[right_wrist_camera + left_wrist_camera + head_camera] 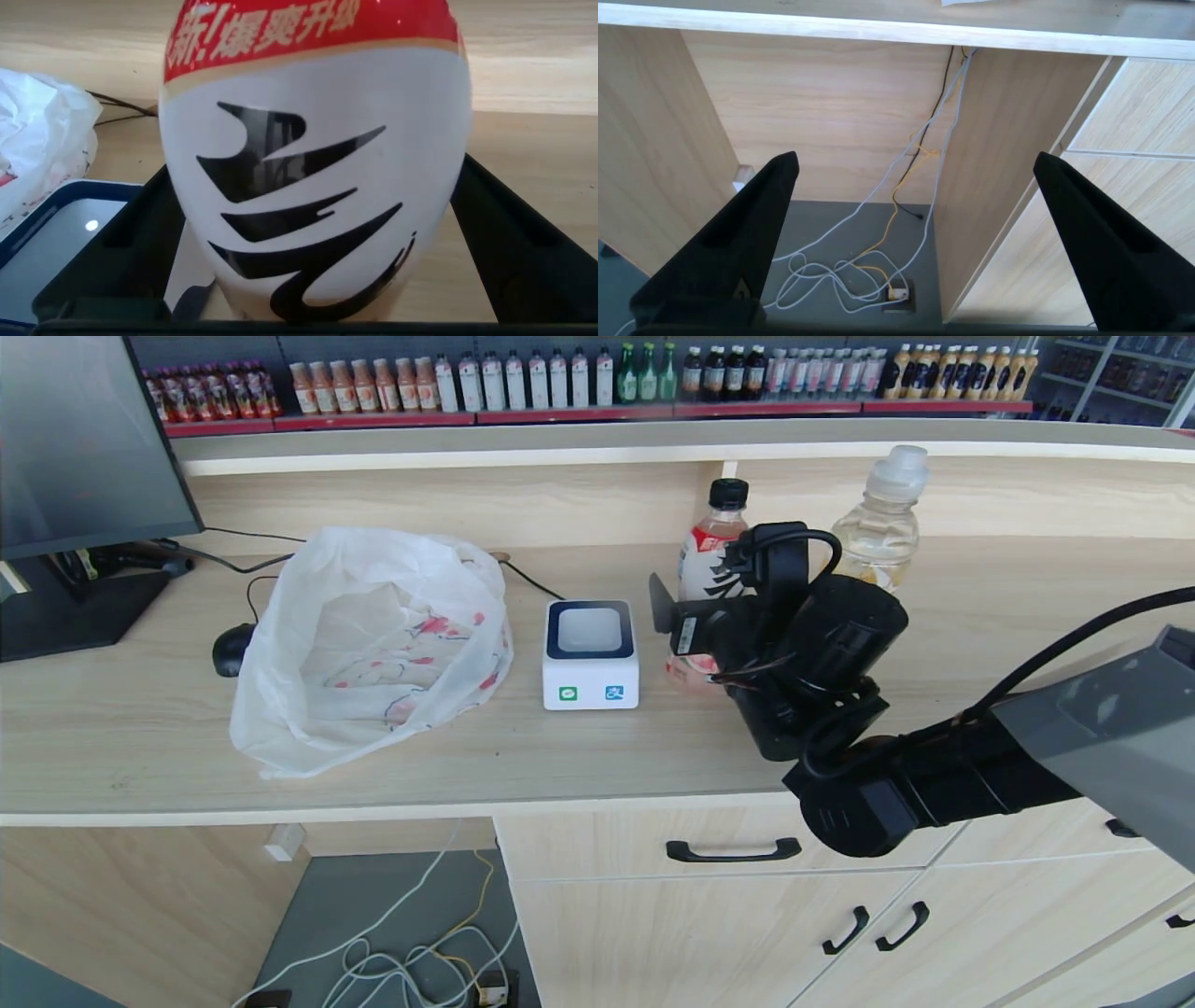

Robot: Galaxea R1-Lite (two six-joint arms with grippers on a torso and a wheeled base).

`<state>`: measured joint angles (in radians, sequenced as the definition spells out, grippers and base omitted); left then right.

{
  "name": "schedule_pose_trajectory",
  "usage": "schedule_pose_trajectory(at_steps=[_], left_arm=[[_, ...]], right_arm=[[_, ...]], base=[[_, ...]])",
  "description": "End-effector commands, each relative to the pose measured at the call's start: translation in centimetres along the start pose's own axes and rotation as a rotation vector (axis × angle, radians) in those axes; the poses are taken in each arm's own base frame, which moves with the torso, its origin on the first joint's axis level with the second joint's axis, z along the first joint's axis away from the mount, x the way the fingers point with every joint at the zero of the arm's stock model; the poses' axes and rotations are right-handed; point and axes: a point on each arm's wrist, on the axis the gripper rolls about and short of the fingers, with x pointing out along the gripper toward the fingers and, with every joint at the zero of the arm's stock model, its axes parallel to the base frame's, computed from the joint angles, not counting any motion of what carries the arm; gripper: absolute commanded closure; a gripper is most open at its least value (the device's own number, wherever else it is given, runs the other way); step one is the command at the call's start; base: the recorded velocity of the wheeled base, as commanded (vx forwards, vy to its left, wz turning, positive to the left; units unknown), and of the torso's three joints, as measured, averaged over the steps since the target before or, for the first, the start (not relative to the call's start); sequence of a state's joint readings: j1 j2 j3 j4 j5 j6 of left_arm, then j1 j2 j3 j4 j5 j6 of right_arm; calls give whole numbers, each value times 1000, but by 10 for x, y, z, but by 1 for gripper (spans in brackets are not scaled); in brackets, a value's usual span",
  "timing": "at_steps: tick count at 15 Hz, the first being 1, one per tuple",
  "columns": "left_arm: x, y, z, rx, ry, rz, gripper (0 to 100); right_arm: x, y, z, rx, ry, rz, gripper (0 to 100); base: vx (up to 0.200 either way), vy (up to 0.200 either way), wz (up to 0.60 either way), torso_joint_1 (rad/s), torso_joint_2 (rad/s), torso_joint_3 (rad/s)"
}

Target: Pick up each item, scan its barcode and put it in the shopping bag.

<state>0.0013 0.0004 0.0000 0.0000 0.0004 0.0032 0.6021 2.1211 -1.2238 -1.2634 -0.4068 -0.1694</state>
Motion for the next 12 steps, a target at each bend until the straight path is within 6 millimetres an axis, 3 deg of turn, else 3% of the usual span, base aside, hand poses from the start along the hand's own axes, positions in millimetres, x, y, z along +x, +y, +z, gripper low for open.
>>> schedule_pose_trajectory(at_steps=[1, 12], left_arm=[[0, 0, 0, 0, 0, 0, 0], [0, 0, 0, 0, 0, 0, 0]], right_arm=[[0, 0, -3, 0, 4, 0, 0], [2, -1, -8, -7, 12, -3, 0]], base=[[0, 0, 0, 0, 0, 0], [0, 0, 0, 0, 0, 0]])
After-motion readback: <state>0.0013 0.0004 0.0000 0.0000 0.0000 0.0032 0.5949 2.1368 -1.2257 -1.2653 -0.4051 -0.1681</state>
